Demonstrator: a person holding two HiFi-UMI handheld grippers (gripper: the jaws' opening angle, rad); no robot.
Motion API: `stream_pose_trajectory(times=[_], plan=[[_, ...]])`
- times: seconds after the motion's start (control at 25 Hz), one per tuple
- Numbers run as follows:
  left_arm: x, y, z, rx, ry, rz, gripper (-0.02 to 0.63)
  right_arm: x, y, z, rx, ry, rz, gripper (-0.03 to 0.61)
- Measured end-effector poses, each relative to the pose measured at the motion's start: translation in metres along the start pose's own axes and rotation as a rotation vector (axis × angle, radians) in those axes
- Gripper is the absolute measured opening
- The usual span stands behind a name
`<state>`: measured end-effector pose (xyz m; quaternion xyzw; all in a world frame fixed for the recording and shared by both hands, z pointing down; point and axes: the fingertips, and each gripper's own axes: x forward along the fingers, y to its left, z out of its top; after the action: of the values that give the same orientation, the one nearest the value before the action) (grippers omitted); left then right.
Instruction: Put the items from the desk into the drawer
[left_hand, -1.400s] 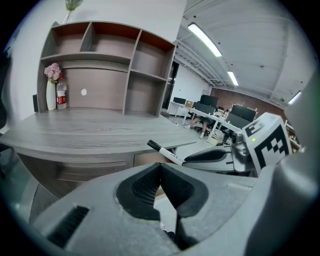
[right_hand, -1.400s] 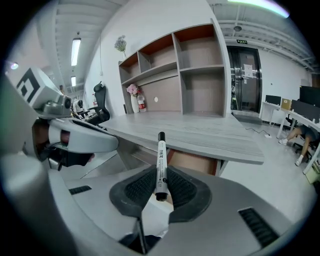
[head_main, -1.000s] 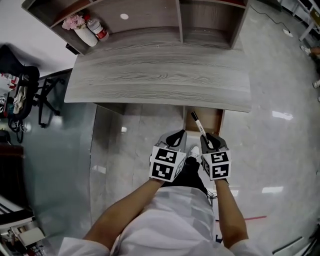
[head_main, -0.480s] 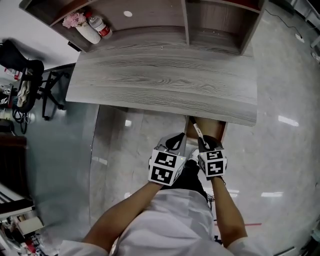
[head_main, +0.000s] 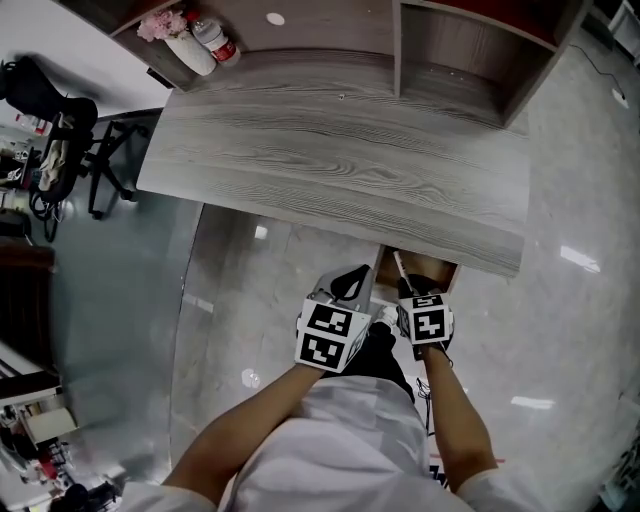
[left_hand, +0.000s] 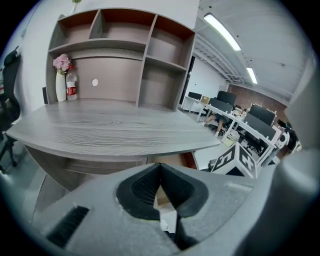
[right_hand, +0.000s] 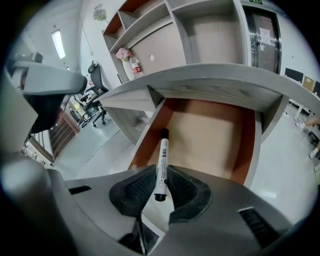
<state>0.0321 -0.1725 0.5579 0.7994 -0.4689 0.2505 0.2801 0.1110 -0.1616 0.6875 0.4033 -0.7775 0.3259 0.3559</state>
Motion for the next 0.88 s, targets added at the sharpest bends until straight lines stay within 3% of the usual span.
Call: stream_pose_trajectory(times=[0.44, 0.88], plan=[[-0.004, 0.009, 0.002, -0.031, -0.030, 0.005, 0.005, 0.011, 0.014, -0.001, -0.053, 0.026, 0.015, 0.077], [-0.029, 0.005, 0.013, 0.046, -0.050, -0.054, 0.005, -0.051, 0.040, 0.031, -0.004, -0.137, -0.040, 0.046]])
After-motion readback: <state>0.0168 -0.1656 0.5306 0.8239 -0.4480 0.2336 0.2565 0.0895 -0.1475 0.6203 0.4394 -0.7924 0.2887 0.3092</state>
